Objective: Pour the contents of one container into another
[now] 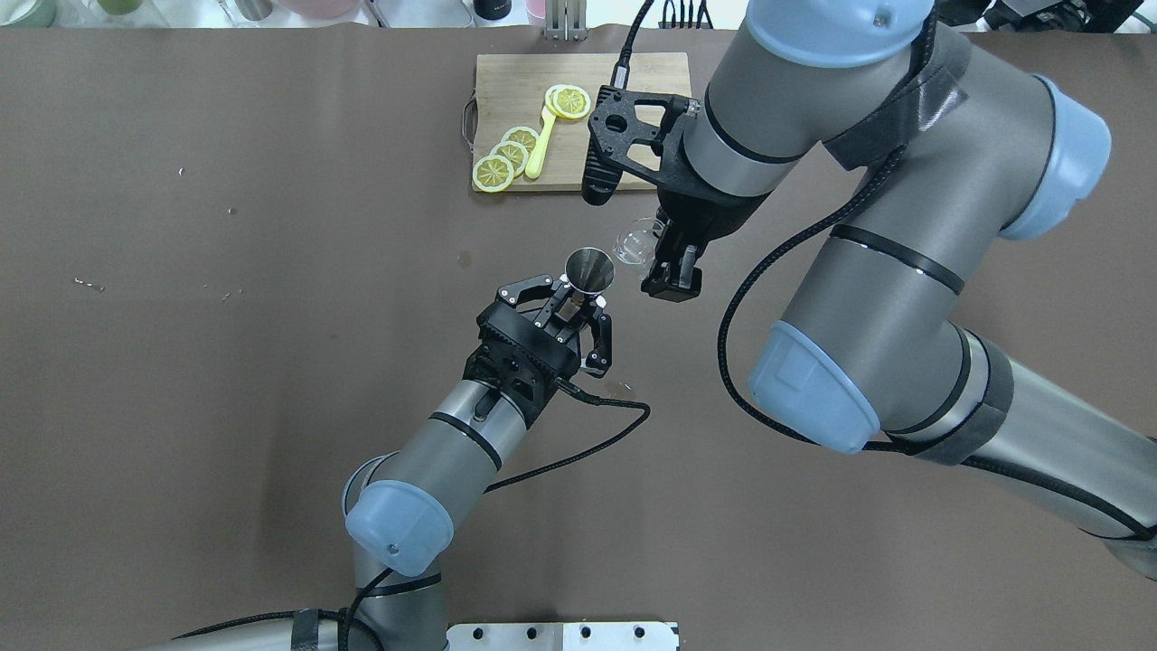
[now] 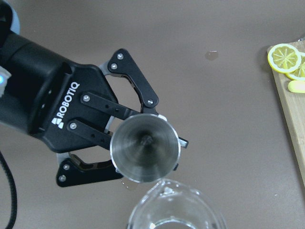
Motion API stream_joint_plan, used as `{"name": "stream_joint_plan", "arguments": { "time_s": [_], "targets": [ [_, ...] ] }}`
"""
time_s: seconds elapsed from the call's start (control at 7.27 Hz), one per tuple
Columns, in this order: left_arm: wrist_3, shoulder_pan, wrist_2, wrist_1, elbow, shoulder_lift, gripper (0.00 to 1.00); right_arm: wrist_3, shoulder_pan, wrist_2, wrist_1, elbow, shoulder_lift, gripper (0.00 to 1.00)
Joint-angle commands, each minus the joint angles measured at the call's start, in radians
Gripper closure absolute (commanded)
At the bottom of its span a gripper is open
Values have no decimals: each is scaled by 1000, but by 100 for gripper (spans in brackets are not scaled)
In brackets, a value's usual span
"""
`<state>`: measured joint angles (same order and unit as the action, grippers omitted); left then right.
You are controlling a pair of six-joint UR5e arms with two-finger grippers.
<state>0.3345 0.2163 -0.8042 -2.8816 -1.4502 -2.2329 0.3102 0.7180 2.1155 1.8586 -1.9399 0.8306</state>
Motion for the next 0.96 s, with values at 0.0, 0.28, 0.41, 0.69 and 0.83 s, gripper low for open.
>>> {"name": "stream_joint_plan", "arguments": {
  "time_s": [0.0,0.28,0.41,0.69,0.83],
  "targets": [
    [0,0,-1,1,-1,3,100,18,-6,-12,49,-1,-22,100],
    [0,0,-1,1,-1,1,100,30,-6,-12,85,1,-37,100],
    [0,-1,-1,1,-1,1,100,49,-6,-12,114,5,-56,100],
    [0,-1,-1,1,-1,1,100,66,-6,-12,152,19,-80,100],
    [0,-2,-1,1,-1,1,100,85,-6,-15,169,24,-87,100]
  ]
}}
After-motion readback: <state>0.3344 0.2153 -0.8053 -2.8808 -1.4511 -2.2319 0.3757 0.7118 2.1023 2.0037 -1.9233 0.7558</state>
